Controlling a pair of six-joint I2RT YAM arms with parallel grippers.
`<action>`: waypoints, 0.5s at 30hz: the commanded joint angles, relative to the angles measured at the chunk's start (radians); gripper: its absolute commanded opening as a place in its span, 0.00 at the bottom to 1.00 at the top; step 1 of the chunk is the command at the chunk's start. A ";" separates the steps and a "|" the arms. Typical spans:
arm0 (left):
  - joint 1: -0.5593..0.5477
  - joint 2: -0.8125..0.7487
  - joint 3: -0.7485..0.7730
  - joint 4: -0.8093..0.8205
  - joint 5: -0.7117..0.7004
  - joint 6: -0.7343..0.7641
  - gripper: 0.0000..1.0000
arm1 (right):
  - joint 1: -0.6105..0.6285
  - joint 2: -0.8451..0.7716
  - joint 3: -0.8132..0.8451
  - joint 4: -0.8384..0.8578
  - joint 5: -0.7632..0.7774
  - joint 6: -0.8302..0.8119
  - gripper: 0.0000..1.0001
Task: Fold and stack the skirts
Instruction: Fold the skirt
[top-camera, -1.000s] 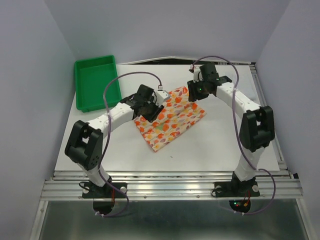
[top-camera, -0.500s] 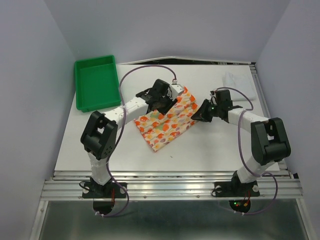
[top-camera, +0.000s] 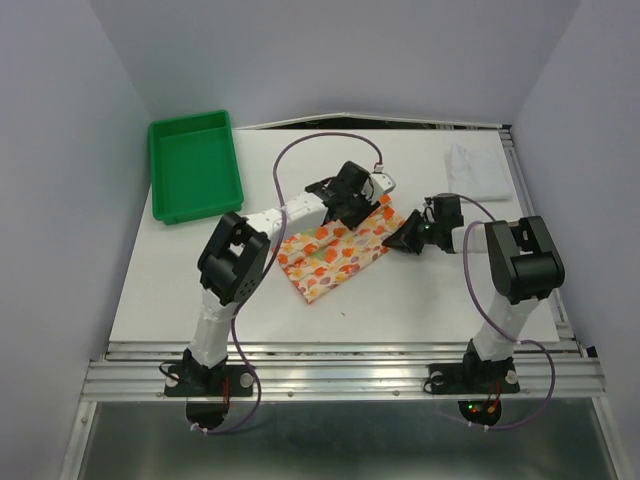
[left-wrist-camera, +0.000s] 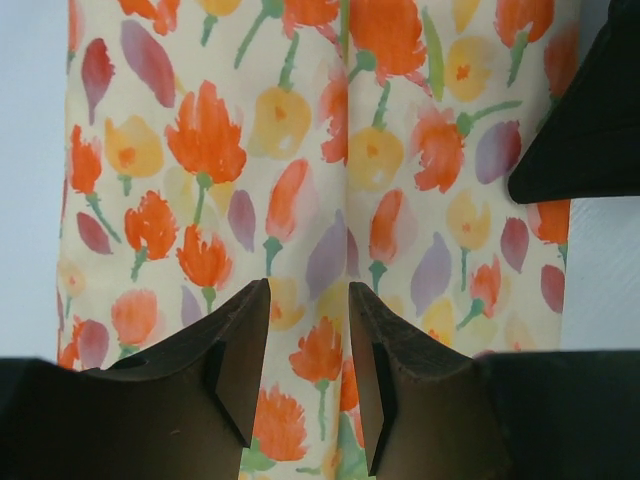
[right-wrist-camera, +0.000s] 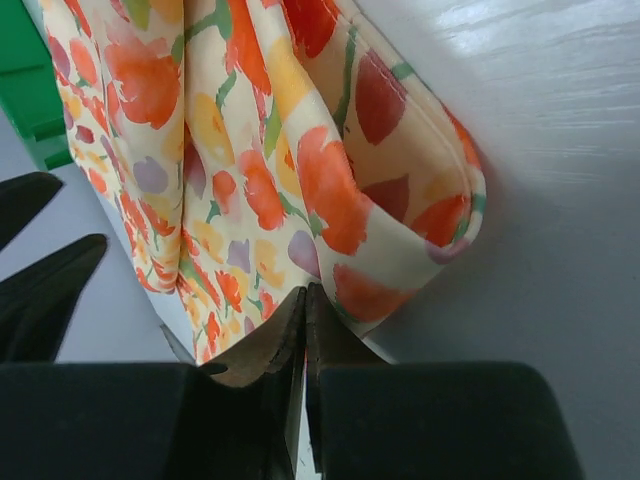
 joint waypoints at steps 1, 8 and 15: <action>-0.021 0.026 0.042 -0.009 -0.046 0.012 0.48 | -0.005 0.032 0.002 0.062 0.010 0.010 0.08; -0.041 0.082 0.042 -0.018 -0.160 0.043 0.50 | -0.014 0.047 -0.009 0.062 0.013 0.024 0.08; -0.041 0.096 0.051 -0.014 -0.175 0.043 0.35 | -0.024 0.057 -0.017 0.062 0.012 0.036 0.08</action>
